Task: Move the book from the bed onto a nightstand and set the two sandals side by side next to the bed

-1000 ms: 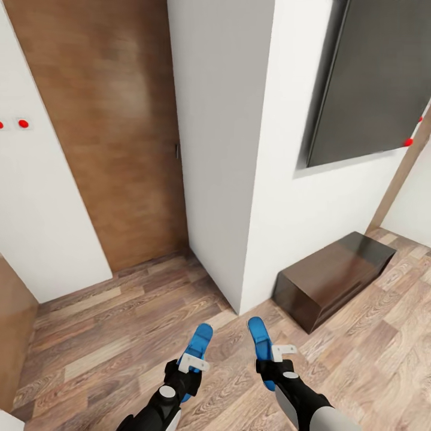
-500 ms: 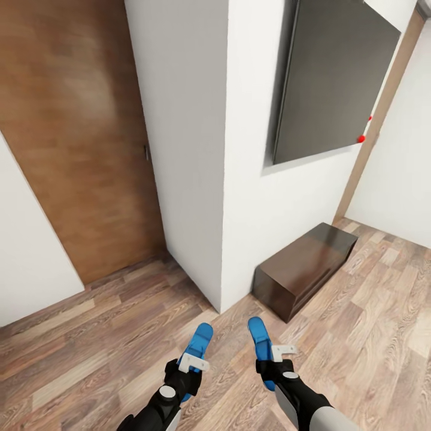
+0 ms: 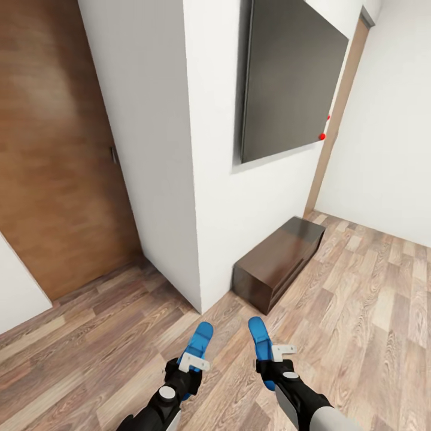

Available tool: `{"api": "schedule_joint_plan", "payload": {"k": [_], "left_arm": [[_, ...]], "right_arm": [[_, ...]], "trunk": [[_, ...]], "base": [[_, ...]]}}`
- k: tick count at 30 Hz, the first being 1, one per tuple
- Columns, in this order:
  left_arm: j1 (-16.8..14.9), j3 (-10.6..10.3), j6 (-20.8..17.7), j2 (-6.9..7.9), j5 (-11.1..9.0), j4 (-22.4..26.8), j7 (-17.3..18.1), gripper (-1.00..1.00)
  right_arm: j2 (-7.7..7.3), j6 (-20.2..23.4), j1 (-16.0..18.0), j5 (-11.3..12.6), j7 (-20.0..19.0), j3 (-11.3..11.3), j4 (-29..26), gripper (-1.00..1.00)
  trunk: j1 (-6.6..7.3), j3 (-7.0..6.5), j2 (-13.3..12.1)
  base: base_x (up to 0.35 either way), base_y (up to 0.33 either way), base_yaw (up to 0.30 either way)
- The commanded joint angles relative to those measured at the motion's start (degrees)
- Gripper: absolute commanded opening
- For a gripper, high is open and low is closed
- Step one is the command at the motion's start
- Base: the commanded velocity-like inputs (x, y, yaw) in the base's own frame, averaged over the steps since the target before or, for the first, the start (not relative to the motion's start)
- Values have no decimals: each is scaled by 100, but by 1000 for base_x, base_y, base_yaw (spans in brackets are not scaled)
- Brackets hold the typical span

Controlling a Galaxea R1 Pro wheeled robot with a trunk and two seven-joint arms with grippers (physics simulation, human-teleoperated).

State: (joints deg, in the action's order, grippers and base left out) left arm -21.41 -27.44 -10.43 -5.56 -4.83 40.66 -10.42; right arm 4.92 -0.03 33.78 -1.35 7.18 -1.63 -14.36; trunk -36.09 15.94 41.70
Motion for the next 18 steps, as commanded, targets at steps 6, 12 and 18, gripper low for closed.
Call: {"api": "schedule_joint_plan", "payload": {"k": [6,12,18], "left_arm": [[-4,-33,63,11,-50,12,-56,-100],[-4,-33,74,11,-52,12,-56,-100],[-4,-33,85,11,-48,12,-56,-100]], "right_arm": [[0,-5,6,-2,29,-13,-1,-100],[0,-6,6,1,29,-13,-4,-100],[0,-10,6,2,29,-13,-4,-100]], "trunk": [[-1,8,7],[-1,8,7],[-1,8,7]], "base": [[0,0,-287],[0,0,-287],[0,0,-287]]}}
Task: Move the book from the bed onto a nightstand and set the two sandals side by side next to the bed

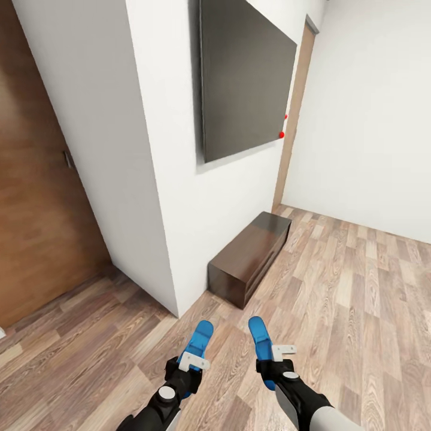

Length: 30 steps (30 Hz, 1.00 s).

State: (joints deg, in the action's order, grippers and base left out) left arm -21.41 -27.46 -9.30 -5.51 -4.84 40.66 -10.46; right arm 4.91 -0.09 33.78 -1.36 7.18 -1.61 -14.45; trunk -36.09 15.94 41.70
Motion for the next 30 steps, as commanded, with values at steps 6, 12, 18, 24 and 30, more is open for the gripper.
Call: {"api": "schedule_joint_plan", "payload": {"k": [6,12,18,24,30], "left_arm": [[-4,-13,318,-7,-48,-262,-70,-100],[-4,12,520,-34,-114,-809,-98,-100],[-7,70,591,-17,-144,-1366,-106,-100],[-5,91,1043,-9,-168,-2028,-115,-100],[9,89,1463,-1,-225,-2170,-120,-100]], "right_arm": [[-9,-4,6,4,33,-4,4,-100],[-59,-6,6,31,37,25,1,-100],[-73,-8,-167,4,38,32,5,-100],[-77,-9,-317,-11,40,30,4,-100],[-78,-9,-369,-10,45,31,4,-100]], "trunk": [[-1,8,7],[-1,8,7],[-1,8,7],[-1,8,7],[-1,8,7]], "base": [[0,0,-287],[0,0,-284],[0,0,-107],[0,0,-16],[0,0,-2]]}}
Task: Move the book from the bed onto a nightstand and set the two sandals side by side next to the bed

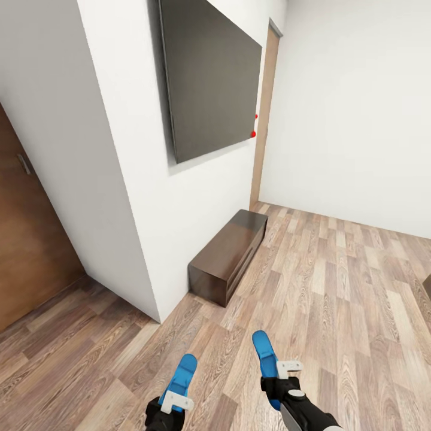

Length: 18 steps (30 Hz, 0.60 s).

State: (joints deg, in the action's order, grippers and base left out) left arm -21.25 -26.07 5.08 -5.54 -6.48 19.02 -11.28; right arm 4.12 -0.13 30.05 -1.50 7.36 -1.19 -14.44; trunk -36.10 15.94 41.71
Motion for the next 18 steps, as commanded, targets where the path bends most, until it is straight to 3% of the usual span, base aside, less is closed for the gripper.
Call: {"api": "schedule_joint_plan", "payload": {"k": [1,6,18], "left_arm": [[-1,-52,147,5,-84,-18,-39,-100],[13,-55,377,11,-118,-35,-40,-100],[16,-56,419,22,-124,-39,-43,-100]], "right_arm": [[-2,-5,0,8,25,-8,3,-100],[-7,-5,-11,22,28,-4,3,-100],[25,-2,-38,11,26,-26,-9,-100]], "trunk": [[-1,7,6],[-1,7,6],[-1,7,6]], "base": [[0,0,0],[0,0,0],[0,0,0]]}}
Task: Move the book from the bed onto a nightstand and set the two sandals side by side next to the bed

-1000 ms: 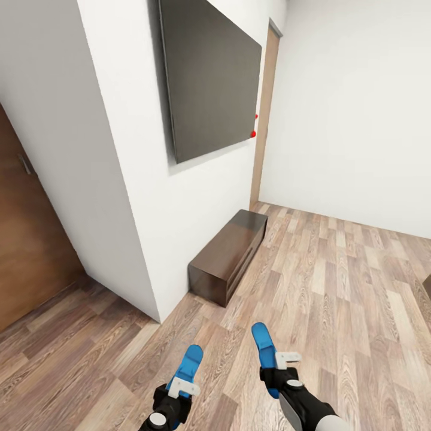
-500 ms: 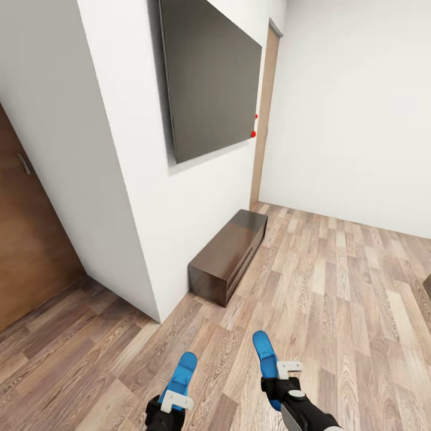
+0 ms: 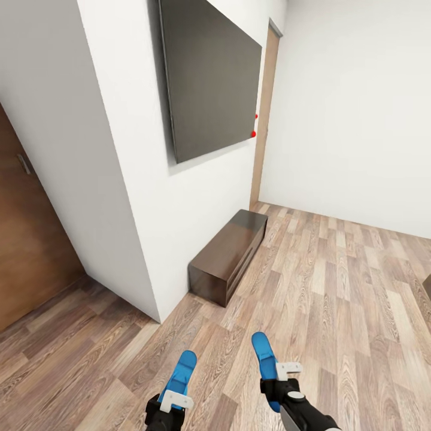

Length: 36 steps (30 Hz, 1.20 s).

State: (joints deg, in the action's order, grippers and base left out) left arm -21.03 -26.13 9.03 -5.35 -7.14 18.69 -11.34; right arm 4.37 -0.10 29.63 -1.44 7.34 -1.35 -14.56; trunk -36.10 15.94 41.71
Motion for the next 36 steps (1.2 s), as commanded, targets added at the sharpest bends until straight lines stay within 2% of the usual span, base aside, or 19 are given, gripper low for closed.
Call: {"api": "schedule_joint_plan", "payload": {"k": [1,8,36], "left_arm": [[-6,-50,24,3,-59,-6,-36,-100],[-6,-50,28,7,-60,-6,-35,-100],[-6,-59,28,7,-54,-6,-26,-100]], "right_arm": [[5,-3,3,6,29,-12,1,-100],[32,6,-2,3,26,-29,5,-100],[29,8,-3,-5,22,-32,14,-100]], "trunk": [[-1,7,6],[-1,7,6],[-1,7,6]], "base": [[0,0,-21],[0,0,-177],[0,0,-295]]}}
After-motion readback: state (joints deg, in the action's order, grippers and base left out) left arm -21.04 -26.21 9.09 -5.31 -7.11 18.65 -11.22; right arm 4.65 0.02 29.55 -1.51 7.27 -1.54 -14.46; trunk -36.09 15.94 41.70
